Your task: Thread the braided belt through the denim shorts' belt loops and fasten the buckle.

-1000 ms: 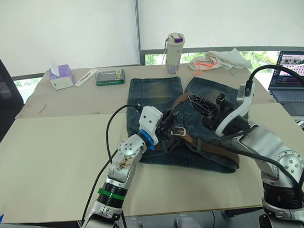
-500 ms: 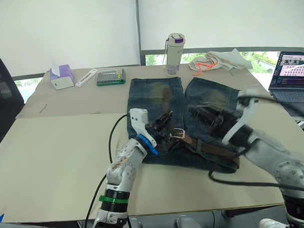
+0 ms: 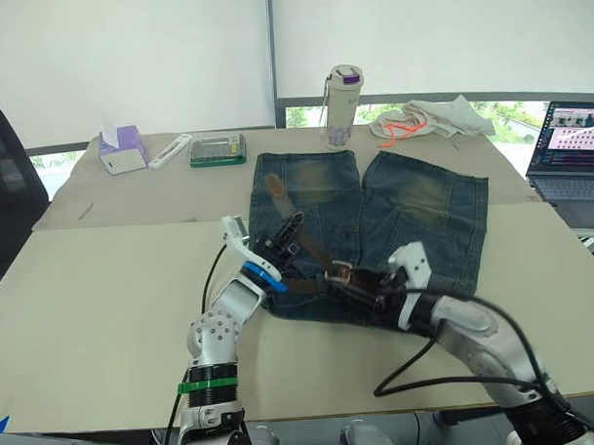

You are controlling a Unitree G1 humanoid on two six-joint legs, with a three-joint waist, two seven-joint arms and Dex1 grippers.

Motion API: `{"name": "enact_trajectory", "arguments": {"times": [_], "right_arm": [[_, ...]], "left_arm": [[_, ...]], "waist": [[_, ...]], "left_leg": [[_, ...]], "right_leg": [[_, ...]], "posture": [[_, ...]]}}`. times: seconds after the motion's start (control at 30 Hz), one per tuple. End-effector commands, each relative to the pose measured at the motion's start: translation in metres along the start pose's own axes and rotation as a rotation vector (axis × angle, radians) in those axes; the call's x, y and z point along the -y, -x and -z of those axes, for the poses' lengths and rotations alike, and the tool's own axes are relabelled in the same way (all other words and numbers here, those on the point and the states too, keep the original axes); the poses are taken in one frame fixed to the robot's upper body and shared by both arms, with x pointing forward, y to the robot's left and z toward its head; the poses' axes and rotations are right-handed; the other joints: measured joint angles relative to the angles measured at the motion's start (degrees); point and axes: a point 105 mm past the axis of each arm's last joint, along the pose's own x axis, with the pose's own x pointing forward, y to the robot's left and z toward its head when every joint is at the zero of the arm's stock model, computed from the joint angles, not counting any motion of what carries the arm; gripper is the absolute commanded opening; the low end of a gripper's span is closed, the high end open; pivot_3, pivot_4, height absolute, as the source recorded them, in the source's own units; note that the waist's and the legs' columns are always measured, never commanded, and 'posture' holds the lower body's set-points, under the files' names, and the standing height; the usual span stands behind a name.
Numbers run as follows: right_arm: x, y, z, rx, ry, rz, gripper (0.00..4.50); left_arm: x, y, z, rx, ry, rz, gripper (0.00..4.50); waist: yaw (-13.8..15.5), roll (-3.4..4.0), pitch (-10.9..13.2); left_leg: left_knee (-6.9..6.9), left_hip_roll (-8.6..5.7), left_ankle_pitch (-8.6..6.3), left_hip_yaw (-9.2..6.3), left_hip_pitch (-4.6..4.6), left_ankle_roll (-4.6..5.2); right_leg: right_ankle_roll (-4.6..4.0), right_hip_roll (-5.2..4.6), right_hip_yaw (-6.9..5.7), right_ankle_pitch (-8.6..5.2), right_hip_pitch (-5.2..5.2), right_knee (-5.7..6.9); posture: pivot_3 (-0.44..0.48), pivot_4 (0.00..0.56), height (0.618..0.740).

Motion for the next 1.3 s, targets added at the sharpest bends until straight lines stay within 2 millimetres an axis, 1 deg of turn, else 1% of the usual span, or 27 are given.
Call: {"name": "enact_trajectory", "arguments": {"times": [0.03,0.1,0.17,0.27,0.33,0.4,0.47,0.57,0.7,0.73,0.87,0.97,1.03,1.1,1.2,1.27,1.3], "right_arm": [[0.002,0.004,0.023,-0.108,0.059,-0.017,3.09],[0.004,0.008,0.036,-0.167,0.071,-0.02,3.09],[0.008,0.011,0.044,-0.204,0.085,-0.005,3.09],[0.014,0.016,0.051,-0.243,0.099,0.015,3.09],[0.015,0.018,0.052,-0.248,0.096,0.017,3.09],[0.015,0.018,0.052,-0.248,0.1,0.02,3.09],[0.016,0.017,0.049,-0.231,0.102,0.022,3.09],[0.018,0.018,0.033,-0.158,0.077,0.023,3.09],[0.029,0.027,0.021,-0.145,0.104,0.04,3.09],[0.032,0.029,0.022,-0.159,0.105,0.045,3.09],[0.037,0.046,0.053,-0.346,0.168,0.026,3.09],[0.04,0.048,0.057,-0.361,0.174,0.035,3.09],[0.043,0.046,0.047,-0.316,0.183,0.05,3.09],[0.044,0.043,0.031,-0.235,0.162,0.056,3.09],[0.043,0.039,-0.006,-0.052,0.082,0.044,3.09],[0.044,0.037,-0.027,0.054,0.039,0.035,3.09],[0.045,0.035,-0.037,0.104,0.029,0.035,2.85]], "left_arm": [[0.011,0.0,-0.014,0.047,0.029,0.045,0.0],[0.012,0.003,-0.017,0.047,0.03,0.052,0.0],[0.013,0.005,-0.021,0.051,0.039,0.056,0.0],[0.012,0.008,-0.034,0.106,0.089,0.048,0.0],[0.013,0.01,-0.042,0.134,0.126,0.058,0.0],[0.014,0.012,-0.039,0.1,0.103,0.067,0.0],[0.013,0.015,-0.032,0.057,0.085,0.067,0.0],[0.013,0.021,-0.02,-0.02,0.059,0.072,0.0],[0.012,0.028,-0.014,-0.083,-0.004,0.071,0.0],[0.011,0.029,-0.012,-0.099,-0.018,0.073,0.0],[0.011,0.033,-0.005,-0.145,-0.056,0.081,0.0],[0.01,0.034,-0.003,-0.152,-0.068,0.079,0.0],[0.008,0.035,-0.002,-0.153,-0.075,0.07,0.0],[0.006,0.037,-0.001,-0.156,-0.076,0.065,0.0],[0.004,0.041,0.001,-0.168,-0.08,0.057,0.0],[0.003,0.042,0.001,-0.175,-0.085,0.051,0.0],[0.003,0.043,0.002,-0.18,-0.09,0.048,0.0]], "waist": [[-0.1,-0.07,0.0],[-0.1,-0.07,-0.1],[-0.2,-0.11,-0.1],[-0.2,-0.17,-0.2],[-0.2,-0.2,-0.2],[-0.1,-0.21,-0.2],[-0.1,-0.23,-0.2],[-0.1,-0.22,-0.2],[-0.1,-0.22,-0.2],[0.0,-0.22,-0.2],[0.3,-0.18,-0.3],[0.5,-0.22,-0.3],[0.5,-0.24,-0.3],[0.5,-0.25,-0.3],[0.5,-0.24,-0.3],[0.4,-0.18,-0.2],[0.2,-0.17,-0.2]], "left_leg": [[0.0,0.01,0.0,0.0,0.02,0.0],[-0.01,0.02,0.0,0.0,0.07,0.0],[-0.01,0.03,0.0,-0.01,0.08,-0.01],[-0.01,0.03,0.0,-0.01,0.08,-0.01],[-0.02,0.04,0.0,-0.02,0.09,-0.01],[-0.01,0.04,0.0,-0.03,0.09,-0.01],[-0.01,0.03,0.0,-0.03,0.09,-0.01],[-0.02,0.02,-0.01,-0.03,0.1,-0.02],[0.0,0.01,0.0,-0.04,0.09,-0.03],[0.0,0.01,0.0,-0.03,0.09,-0.03],[0.01,-0.08,0.0,-0.02,0.08,-0.03],[0.03,-0.06,0.0,-0.04,0.09,-0.03],[0.04,-0.06,0.0,-0.04,0.1,-0.03],[0.05,-0.06,0.0,-0.04,0.11,-0.03],[0.05,-0.05,0.0,-0.04,0.08,-0.03],[0.04,-0.02,0.0,-0.07,0.05,-0.03],[0.04,-0.02,0.0,-0.08,0.06,-0.03]], "right_leg": [[0.0,0.01,0.0,0.0,0.0,0.0],[0.0,0.03,-0.01,0.0,0.06,0.01],[0.0,0.05,-0.01,0.0,0.06,0.01],[0.0,0.04,0.0,0.0,0.07,0.01],[-0.01,0.04,0.0,0.0,0.07,0.01],[-0.01,0.04,-0.01,0.01,0.07,0.02],[-0.01,0.03,-0.01,0.01,0.08,0.01],[-0.02,0.03,0.0,0.01,0.08,0.01],[-0.03,0.01,0.0,0.02,0.08,0.03],[-0.03,0.01,0.0,0.02,0.08,0.03],[-0.03,-0.07,-0.01,0.02,0.08,0.0],[-0.03,-0.06,-0.03,0.02,0.11,0.0],[-0.03,-0.06,-0.03,0.02,0.13,0.01],[-0.03,-0.06,-0.03,0.02,0.14,0.0],[-0.03,-0.06,-0.02,0.02,0.11,0.01],[-0.04,-0.05,-0.01,0.02,0.08,0.04],[-0.04,-0.06,0.01,0.02,0.06,0.05]], "posture": [[0.0,0.15,0.74],[0.0,0.15,0.74],[0.0,0.15,0.74],[0.0,0.15,0.74],[0.0,0.15,0.74],[0.0,0.15,0.74],[0.0,0.15,0.74],[0.0,0.15,0.74],[0.0,0.15,0.74],[0.0,0.15,0.74],[0.0,0.15,0.74],[0.0,0.15,0.74],[0.0,0.15,0.74],[0.0,0.15,0.74],[0.0,0.15,0.74],[0.0,0.15,0.74],[0.0,0.15,0.74]]}}
